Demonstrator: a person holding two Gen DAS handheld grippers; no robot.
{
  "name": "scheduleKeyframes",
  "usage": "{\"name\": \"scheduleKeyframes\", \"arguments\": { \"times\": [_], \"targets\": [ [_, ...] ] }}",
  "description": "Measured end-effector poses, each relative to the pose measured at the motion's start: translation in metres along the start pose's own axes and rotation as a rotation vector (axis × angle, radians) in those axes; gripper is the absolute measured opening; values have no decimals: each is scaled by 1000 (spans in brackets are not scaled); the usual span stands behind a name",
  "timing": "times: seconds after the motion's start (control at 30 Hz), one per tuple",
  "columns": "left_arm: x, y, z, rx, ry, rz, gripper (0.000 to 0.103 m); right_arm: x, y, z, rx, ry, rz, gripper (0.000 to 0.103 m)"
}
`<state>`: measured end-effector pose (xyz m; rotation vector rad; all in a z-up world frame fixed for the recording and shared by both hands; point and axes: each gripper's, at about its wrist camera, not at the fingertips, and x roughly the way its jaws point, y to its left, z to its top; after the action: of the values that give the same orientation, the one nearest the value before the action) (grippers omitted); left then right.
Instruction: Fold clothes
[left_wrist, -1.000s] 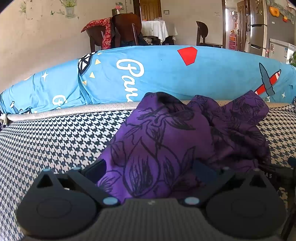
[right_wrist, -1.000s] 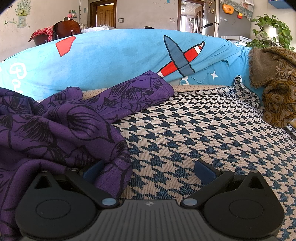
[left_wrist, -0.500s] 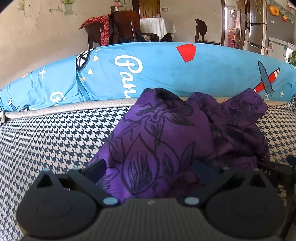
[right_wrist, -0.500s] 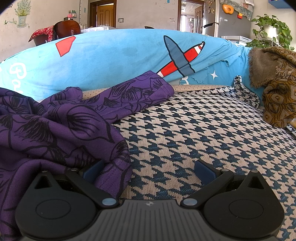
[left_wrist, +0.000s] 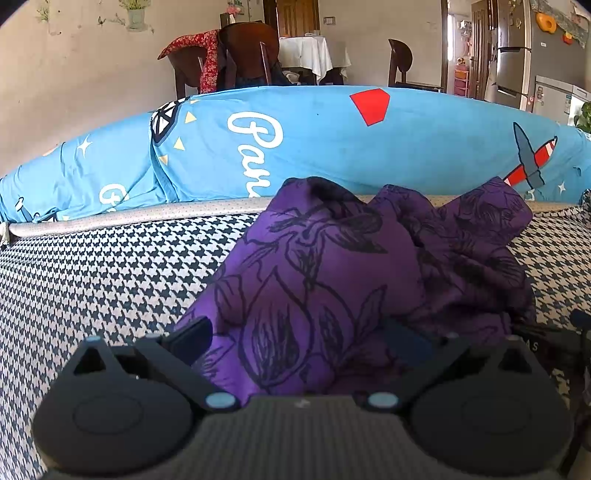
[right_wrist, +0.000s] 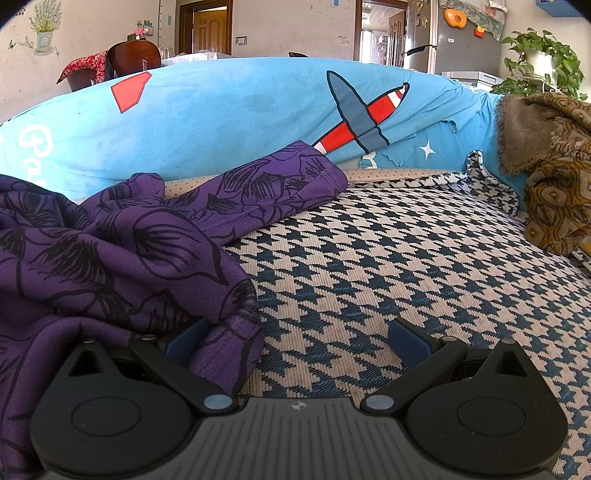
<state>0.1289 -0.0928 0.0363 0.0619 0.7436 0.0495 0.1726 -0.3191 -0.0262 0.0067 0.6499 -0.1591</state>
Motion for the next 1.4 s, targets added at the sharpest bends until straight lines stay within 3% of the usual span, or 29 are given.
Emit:
{"name": "scheduleKeyframes", "arguments": {
  "times": [1.4],
  "targets": [
    [-5, 13, 15, -47, -32, 32, 103, 1, 1, -2, 0, -2, -4, 103]
  ]
}}
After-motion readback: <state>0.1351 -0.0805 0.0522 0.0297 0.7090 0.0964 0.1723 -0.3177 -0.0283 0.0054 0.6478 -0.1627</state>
